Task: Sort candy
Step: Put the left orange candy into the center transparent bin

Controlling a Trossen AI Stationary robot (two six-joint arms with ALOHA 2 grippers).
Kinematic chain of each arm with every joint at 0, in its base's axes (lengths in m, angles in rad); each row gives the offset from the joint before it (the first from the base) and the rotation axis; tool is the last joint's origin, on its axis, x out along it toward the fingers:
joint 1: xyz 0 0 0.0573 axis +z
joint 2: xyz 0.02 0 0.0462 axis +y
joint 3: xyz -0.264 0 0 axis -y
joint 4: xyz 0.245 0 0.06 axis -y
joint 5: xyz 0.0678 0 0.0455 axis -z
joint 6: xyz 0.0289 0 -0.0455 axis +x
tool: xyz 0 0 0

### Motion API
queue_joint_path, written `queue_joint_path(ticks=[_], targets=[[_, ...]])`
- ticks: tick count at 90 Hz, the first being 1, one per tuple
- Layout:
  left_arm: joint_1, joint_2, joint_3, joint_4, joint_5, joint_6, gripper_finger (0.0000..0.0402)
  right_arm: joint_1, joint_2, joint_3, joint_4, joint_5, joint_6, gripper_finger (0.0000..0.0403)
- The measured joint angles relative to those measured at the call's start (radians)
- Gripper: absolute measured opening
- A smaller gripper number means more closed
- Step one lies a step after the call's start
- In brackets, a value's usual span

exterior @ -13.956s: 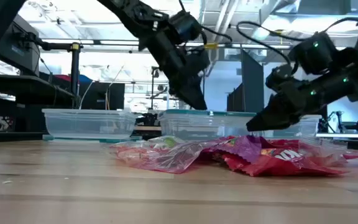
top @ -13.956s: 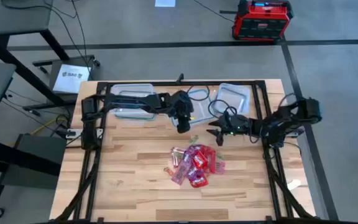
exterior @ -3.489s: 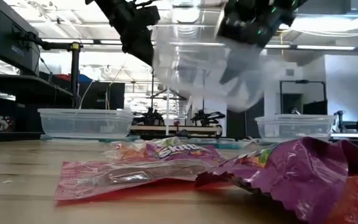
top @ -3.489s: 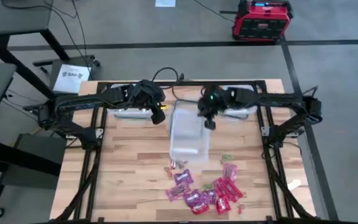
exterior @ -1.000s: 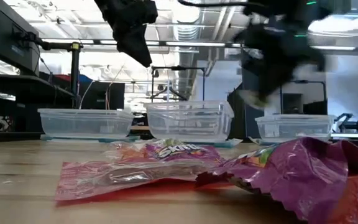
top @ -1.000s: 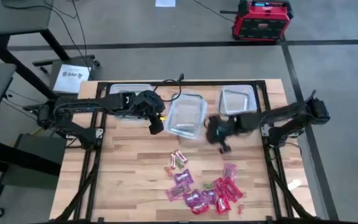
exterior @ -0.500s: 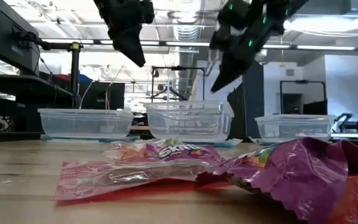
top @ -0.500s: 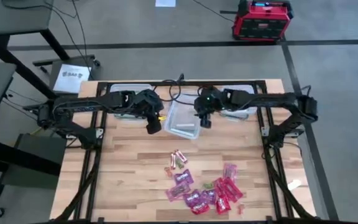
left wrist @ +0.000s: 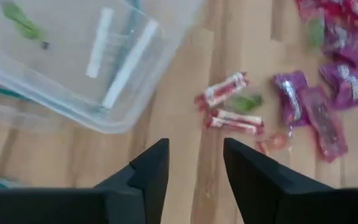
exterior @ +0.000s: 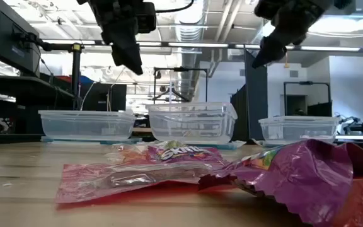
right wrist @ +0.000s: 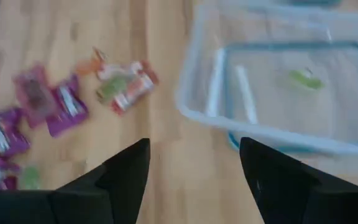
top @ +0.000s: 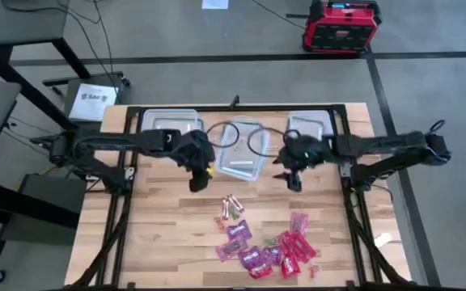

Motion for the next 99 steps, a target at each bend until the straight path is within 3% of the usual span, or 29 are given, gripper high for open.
queue_joint_path(ticks=[20, 37, 56, 72, 84, 99], targets=[[-0.181, 0.139, -0.001, 0.113, -0.011, 0.195, 0.0141, 0.161, 0.036, -0.173, 0.352, 0.181, 0.109, 0.0227], [-0.265, 0.267, 0.007, 0.113, -0.018, 0.271, 0.013, 0.253, 0.12, -0.239, 0.49, 0.326, 0.137, 0.0226], [-0.338, 0.363, 0.046, 0.16, -0.018, 0.354, 0.0128, 0.363, 0.226, -0.246, 0.541, 0.343, 0.255, 0.0226], [-0.374, 0.431, 0.053, 0.191, -0.017, 0.37, 0.0128, 0.454, 0.276, -0.246, 0.59, 0.417, 0.274, 0.0226], [-0.379, 0.485, 0.055, 0.245, -0.091, 0.372, 0.0127, 0.473, 0.28, -0.245, 0.647, 0.445, 0.274, 0.0226], [-0.372, 0.526, 0.057, 0.204, -0.097, 0.371, 0.0107, 0.474, 0.28, -0.245, 0.676, 0.446, 0.274, 0.0226]])
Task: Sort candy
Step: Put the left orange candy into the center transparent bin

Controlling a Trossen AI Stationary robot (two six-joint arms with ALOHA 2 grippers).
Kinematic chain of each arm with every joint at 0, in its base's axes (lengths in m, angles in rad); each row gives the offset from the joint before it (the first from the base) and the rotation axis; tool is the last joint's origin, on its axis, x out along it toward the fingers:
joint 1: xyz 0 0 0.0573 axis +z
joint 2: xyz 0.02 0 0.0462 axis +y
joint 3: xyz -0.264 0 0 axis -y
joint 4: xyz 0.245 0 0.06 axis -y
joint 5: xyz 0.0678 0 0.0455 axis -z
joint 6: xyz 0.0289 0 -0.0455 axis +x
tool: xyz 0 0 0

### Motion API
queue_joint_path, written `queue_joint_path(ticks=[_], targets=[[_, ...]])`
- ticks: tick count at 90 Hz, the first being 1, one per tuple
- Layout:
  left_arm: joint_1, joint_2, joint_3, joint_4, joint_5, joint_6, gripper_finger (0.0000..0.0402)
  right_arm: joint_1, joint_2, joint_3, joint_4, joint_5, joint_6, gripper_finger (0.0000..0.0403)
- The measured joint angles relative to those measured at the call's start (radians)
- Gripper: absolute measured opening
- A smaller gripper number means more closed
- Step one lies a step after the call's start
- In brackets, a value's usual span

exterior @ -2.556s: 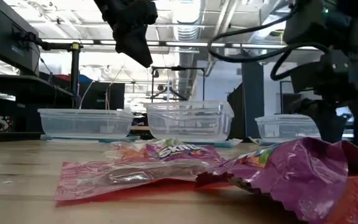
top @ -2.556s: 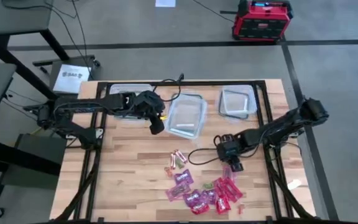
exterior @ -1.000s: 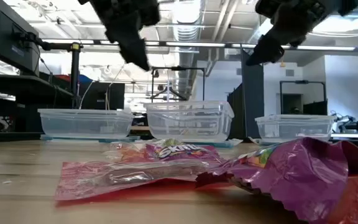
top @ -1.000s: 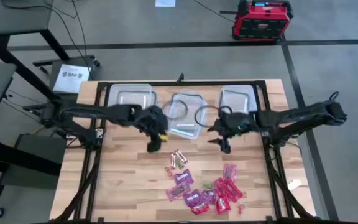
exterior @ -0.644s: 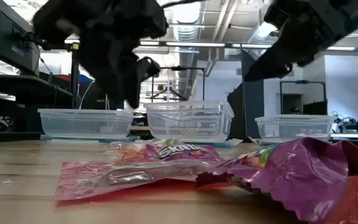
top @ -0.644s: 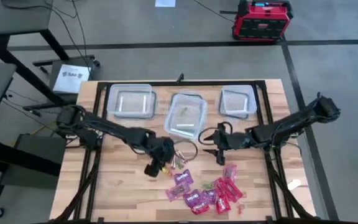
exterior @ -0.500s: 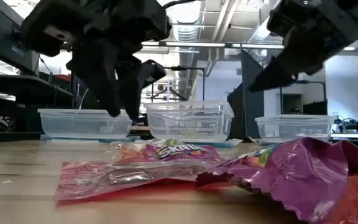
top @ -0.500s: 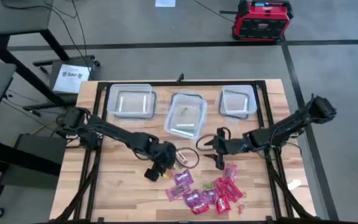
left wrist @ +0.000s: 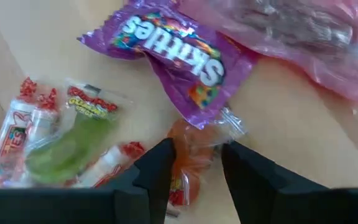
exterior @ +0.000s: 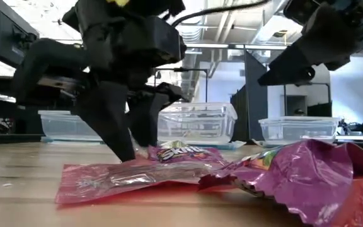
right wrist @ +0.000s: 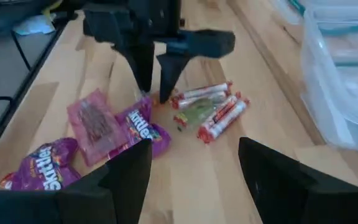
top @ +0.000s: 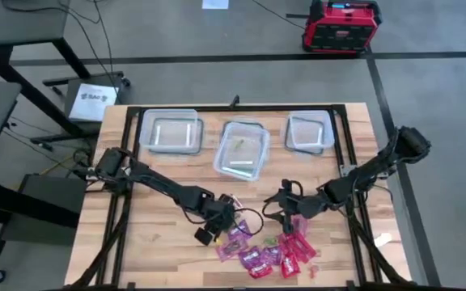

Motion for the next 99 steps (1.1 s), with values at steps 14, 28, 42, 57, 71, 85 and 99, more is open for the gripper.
queue_joint_path(ticks=[14, 28, 42, 57, 71, 85, 99], targets=[[-0.001, -0.021, 0.019, -0.081, -0.003, -0.12, 0.0016, -0.001, 0.0, 0.0, 0.0, 0.0, -0.001, 0.0226], [0.004, -0.102, 0.091, -0.28, -0.04, -0.202, 0.0006, -0.014, 0.0, 0.0, 0.001, 0.001, -0.013, 0.0226], [0.079, -0.239, 0.159, -0.277, -0.272, -0.167, 0.0003, -0.028, 0.0, 0.001, -0.003, 0.001, -0.026, 0.0226], [0.259, -0.318, 0.158, -0.095, -0.44, -0.122, 0.0002, -0.033, 0.0, 0.001, -0.003, 0.0, -0.03, 0.0226], [0.441, -0.322, 0.157, 0.005, -0.409, -0.191, 0.0016, -0.04, -0.001, 0.001, -0.003, 0.001, -0.03, 0.0226], [0.568, -0.319, 0.157, 0.014, -0.252, -0.268, 0.0073, -0.041, -0.001, 0.001, -0.002, 0.001, -0.03, 0.0226], [0.569, -0.327, 0.157, -0.015, -0.015, -0.338, 0.0143, -0.041, -0.001, 0.001, -0.003, 0.0, -0.03, 0.0226]])
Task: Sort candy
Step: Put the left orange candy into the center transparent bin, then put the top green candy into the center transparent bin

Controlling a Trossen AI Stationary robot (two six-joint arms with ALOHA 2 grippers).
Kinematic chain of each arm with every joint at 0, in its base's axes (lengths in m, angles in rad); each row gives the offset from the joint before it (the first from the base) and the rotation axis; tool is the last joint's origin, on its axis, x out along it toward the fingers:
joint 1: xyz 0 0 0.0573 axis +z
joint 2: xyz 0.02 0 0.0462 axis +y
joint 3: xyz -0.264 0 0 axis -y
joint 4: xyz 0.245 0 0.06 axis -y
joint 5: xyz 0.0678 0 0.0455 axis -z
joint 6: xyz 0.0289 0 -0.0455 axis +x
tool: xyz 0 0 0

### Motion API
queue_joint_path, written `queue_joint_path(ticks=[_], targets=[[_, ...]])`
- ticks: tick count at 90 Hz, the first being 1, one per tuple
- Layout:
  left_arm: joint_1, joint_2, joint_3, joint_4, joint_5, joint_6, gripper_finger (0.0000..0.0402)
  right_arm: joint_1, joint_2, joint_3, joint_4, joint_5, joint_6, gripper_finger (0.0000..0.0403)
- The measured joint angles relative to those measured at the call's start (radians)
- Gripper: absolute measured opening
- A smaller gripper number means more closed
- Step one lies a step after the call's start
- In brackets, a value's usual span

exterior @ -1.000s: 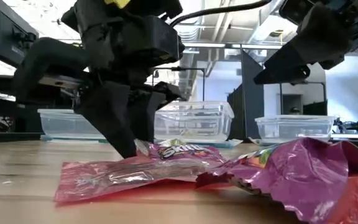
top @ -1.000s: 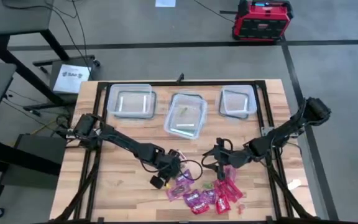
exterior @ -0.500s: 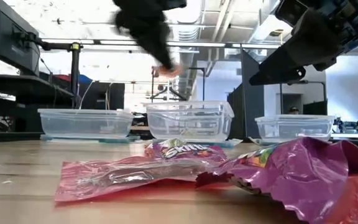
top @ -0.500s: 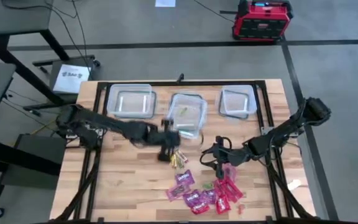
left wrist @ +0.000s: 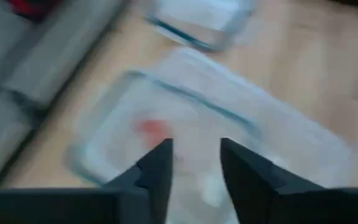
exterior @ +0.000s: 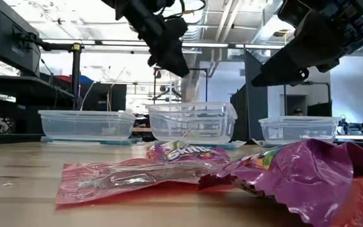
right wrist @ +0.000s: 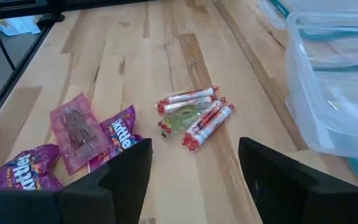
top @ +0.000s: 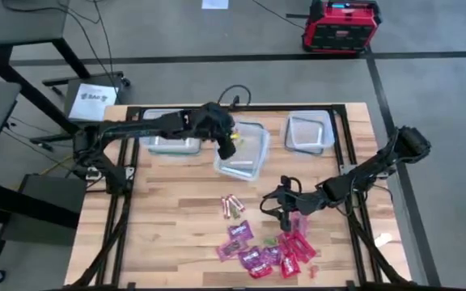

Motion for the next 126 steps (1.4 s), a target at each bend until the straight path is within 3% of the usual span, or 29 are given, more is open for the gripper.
queue_joint_path(ticks=[11, 25, 38, 49, 72, 111, 118, 126], targets=[[-0.09, -0.001, 0.0, -0.006, 0.088, 0.083, 0.0167, 0.0, 0.0, 0.0, 0.0, 0.0, 0.0, 0.0226], [-0.262, 0.025, 0.0, -0.012, 0.105, 0.353, 0.017, -0.002, 0.0, 0.0, 0.0, 0.0, -0.008, 0.0226], [-0.375, 0.094, 0.001, 0.028, -0.045, 0.376, 0.0162, -0.006, 0.0, 0.0, 0.0, 0.0, -0.008, 0.0226], [-0.427, 0.179, 0.001, 0.026, -0.052, 0.408, 0.0146, -0.006, 0.0, 0.0, 0.0, 0.0, -0.008, 0.0226], [-0.456, 0.313, 0.0, 0.014, -0.06, 0.45, 0.0125, -0.006, 0.0, 0.0, 0.0, 0.0, -0.008, 0.0226], [-0.459, 0.394, 0.001, -0.001, -0.039, 0.532, 0.0121, -0.006, 0.0, 0.0, -0.003, 0.0, -0.008, 0.0226], [-0.458, 0.397, 0.001, 0.006, -0.034, 0.512, 0.0096, -0.006, 0.0, 0.0, -0.005, 0.0, -0.009, 0.0226], [-0.459, 0.396, 0.001, 0.016, -0.032, 0.505, 0.0038, -0.006, 0.0, 0.0, -0.006, 0.0, -0.008, 0.0226]])
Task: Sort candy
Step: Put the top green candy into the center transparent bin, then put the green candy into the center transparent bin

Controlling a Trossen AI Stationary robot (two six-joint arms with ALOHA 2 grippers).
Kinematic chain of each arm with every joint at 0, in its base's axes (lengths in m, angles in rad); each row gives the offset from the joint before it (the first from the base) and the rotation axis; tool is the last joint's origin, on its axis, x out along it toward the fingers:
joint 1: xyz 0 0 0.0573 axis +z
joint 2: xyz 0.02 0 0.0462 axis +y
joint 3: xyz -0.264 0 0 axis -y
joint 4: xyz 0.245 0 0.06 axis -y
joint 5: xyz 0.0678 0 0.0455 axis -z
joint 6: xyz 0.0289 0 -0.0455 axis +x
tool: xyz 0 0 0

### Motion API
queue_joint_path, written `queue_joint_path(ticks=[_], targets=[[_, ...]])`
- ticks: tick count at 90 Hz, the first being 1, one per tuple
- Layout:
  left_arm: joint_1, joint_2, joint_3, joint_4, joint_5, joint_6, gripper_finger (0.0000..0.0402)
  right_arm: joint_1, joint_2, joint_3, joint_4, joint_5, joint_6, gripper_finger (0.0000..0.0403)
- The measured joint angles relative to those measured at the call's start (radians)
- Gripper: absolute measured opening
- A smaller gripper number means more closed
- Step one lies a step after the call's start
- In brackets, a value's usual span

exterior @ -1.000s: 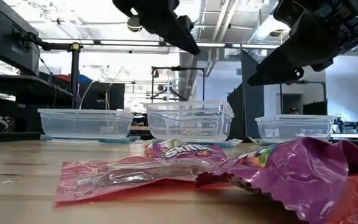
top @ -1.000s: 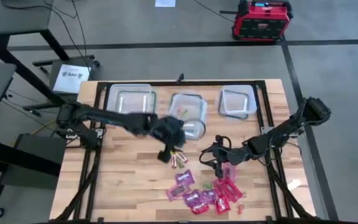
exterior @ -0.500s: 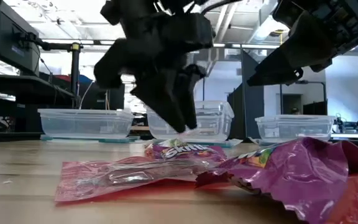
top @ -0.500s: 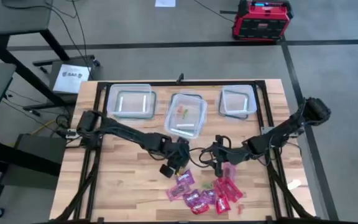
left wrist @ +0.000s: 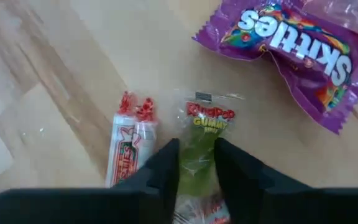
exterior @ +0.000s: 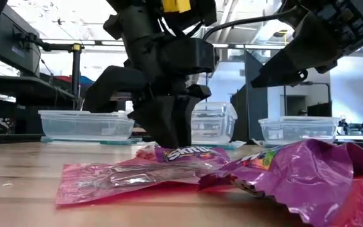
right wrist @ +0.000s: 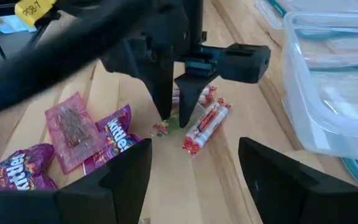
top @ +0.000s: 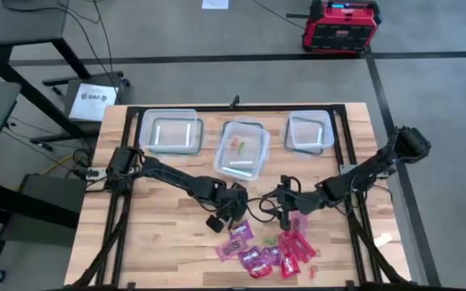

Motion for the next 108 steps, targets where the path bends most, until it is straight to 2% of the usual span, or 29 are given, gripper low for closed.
queue_joint_path(ticks=[6, 22, 32, 42, 57, 71, 81, 90, 101, 108], targets=[[0.0, -0.012, 0.0, 0.005, -0.001, -0.022, 0.0012, 0.0, 0.0, 0.0, -0.001, 0.0, 0.0, 0.0226], [0.009, -0.079, 0.077, -0.083, -0.013, -0.06, 0.0002, 0.0, 0.0, 0.0, -0.001, 0.0, -0.002, 0.0226], [0.044, -0.154, 0.139, -0.144, -0.137, -0.018, 0.0, 0.0, 0.0, 0.0, -0.001, 0.0, -0.007, 0.0226], [0.115, -0.222, 0.154, -0.11, -0.27, 0.006, 0.0, 0.0, 0.0, 0.0, -0.002, 0.0, -0.008, 0.0226], [0.268, -0.245, 0.156, -0.057, -0.282, -0.153, 0.0003, 0.0, 0.0, 0.0, -0.001, 0.001, -0.01, 0.0226], [0.374, -0.244, 0.153, -0.128, -0.273, -0.285, 0.0041, 0.0, 0.0, 0.0, -0.001, 0.004, -0.01, 0.0226], [0.402, -0.245, 0.154, -0.175, -0.175, -0.359, 0.0087, 0.0, 0.0, 0.0, -0.001, 0.004, -0.01, 0.0226], [0.368, -0.249, 0.185, -0.197, -0.085, -0.428, 0.0124, 0.0, 0.0, 0.0, -0.015, -0.004, -0.01, 0.0226], [0.3, -0.254, 0.228, -0.268, -0.104, -0.462, 0.0142, 0.0, 0.0, 0.0, -0.081, -0.077, -0.002, 0.0226], [0.255, -0.25, 0.241, -0.307, -0.122, -0.466, 0.0142, 0.003, 0.009, 0.0, -0.123, -0.113, 0.057, 0.0226]])
